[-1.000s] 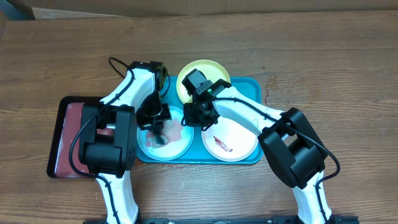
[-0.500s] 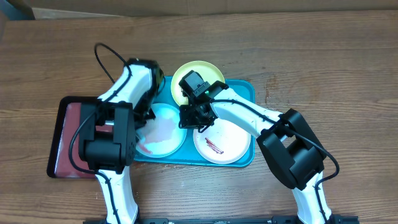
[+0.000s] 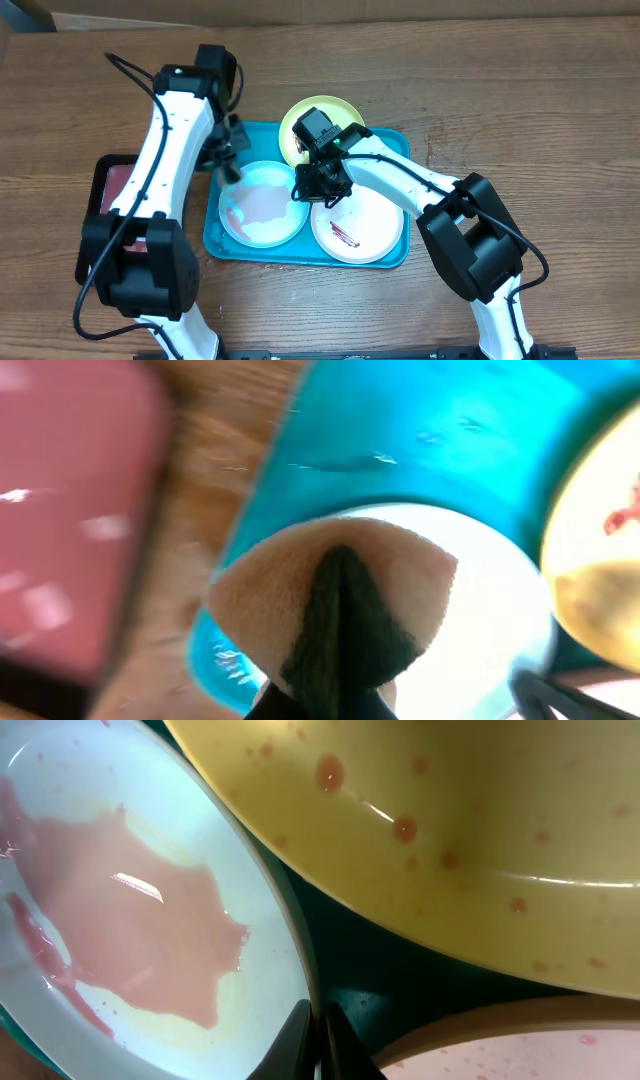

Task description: Clean dirty plates on tray and stack at the side

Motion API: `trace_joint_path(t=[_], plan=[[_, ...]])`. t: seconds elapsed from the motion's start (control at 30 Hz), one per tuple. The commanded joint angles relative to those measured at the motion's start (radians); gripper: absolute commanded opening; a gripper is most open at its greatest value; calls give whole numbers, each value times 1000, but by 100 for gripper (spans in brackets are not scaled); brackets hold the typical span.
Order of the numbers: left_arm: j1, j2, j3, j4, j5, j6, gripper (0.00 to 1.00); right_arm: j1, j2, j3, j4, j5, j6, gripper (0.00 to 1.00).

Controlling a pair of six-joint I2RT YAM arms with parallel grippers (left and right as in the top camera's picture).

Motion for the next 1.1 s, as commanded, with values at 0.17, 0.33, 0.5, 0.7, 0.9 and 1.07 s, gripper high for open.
trace_joint_path(t=[0.17, 0.33, 0.5, 0.7, 0.9, 1.07], plan=[[-40, 59, -268, 207, 209, 58, 4, -4, 0, 30, 1, 19, -10, 4], [-22, 88, -350, 359, 170, 60, 4, -4, 0, 30, 1, 19, -10, 4], [8, 87, -354, 339, -37, 59, 4, -4, 0, 30, -3, 20, -10, 4], [61, 86, -328, 227, -283, -18, 4, -4, 0, 30, 6, 21, -10, 4], [105, 63, -164, 97, -293, -61, 4, 3, 0, 30, 8, 24, -44, 4], [136, -40, 15, 26, -219, -61, 4, 25, -19, 30, 8, 25, -98, 4]])
